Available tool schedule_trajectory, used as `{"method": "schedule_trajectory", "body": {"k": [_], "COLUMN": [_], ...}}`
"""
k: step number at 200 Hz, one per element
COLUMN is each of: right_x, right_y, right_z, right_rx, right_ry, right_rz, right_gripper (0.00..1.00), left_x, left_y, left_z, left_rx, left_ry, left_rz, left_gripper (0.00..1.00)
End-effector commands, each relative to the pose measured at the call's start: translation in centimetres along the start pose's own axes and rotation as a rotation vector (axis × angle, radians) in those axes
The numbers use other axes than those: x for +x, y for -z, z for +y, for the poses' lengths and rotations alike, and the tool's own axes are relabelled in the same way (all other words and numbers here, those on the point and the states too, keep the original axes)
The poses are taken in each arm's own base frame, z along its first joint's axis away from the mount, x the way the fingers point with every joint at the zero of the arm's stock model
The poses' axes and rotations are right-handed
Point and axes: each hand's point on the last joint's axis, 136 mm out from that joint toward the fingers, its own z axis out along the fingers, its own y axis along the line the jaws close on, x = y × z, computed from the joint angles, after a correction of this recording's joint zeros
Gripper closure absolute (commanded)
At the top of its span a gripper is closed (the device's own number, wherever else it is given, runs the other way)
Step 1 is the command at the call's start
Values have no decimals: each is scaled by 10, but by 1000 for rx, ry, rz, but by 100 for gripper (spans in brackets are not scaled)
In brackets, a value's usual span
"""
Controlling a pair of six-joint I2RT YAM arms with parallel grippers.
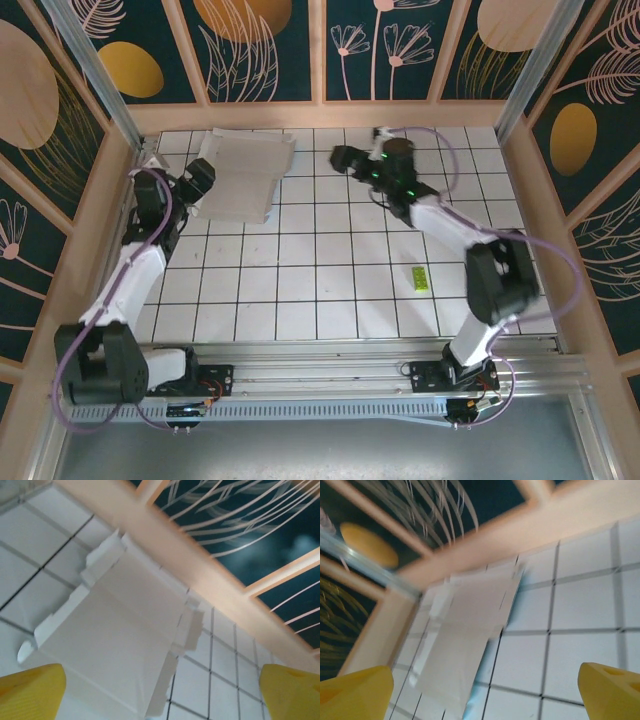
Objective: Fold the paper box
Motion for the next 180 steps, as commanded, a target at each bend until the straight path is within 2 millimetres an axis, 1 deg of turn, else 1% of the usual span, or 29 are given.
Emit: {"method": "schedule_trajectory", "body": {"k": [1,6,12,13,20,26,28,30,41,42,43,51,61,73,83,99,108,135,149,180], "right_x": [36,38,42,45,42,46,50,48,49,52,49,53,55,56,56,57,58,62,67,81], "right_y": [-51,-66,-82,-85,-103,-121,-126,-131,-158,-161,-162,-181,-199,-215,-225,-233,-236,-246,-252,-260], "right_z": [0,2,1,-1,1,-4,-9,-8,-14,-17,-14,-20,-25,-32,-39,-48,-51,-52,-60,-76], "right_rx": [25,17,20,24,22,32,41,39,47,52,45,49,46,44,50,53,48,7,22,38], "right_ry": [-42,-32,-26,-26,-17,-17,-19,-20,-25,-26,-24,-30,-33,-39,-45,-62,-70,-93,-120,-177], "right_rz": [155,160,163,169,162,166,174,168,171,176,169,173,168,147,117,75,57,32,29,27], "right_gripper": [5,5,5,5,5,5,5,6,7,7,7,8,11,16,22,27,30,44,52,55], "left_x": [14,11,8,8,5,2,0,-1,-1,-1,-1,0,2,5,8,14,17,23,23,19], "left_y": [-20,-26,-33,-35,-41,-45,-46,-46,-48,-48,-48,-48,-46,-44,-43,-41,-40,-40,-42,-45], "left_z": [21,23,23,23,22,23,22,22,23,23,23,23,24,27,31,34,36,35,34,32], "left_rx": [-102,-112,-118,-118,-123,-134,-136,-139,-147,-147,-146,-142,-140,-148,-155,-154,-152,-130,-126,-129], "left_ry": [54,48,34,30,2,-25,-34,-41,-73,-76,-79,-100,-122,-139,-146,-150,-150,-144,-150,-170], "left_rz": [148,158,172,174,189,197,197,198,209,209,209,213,219,225,231,239,246,260,263,269], "left_gripper": [1,1,1,1,1,1,1,1,1,1,1,1,1,1,1,1,1,1,1,1]}}
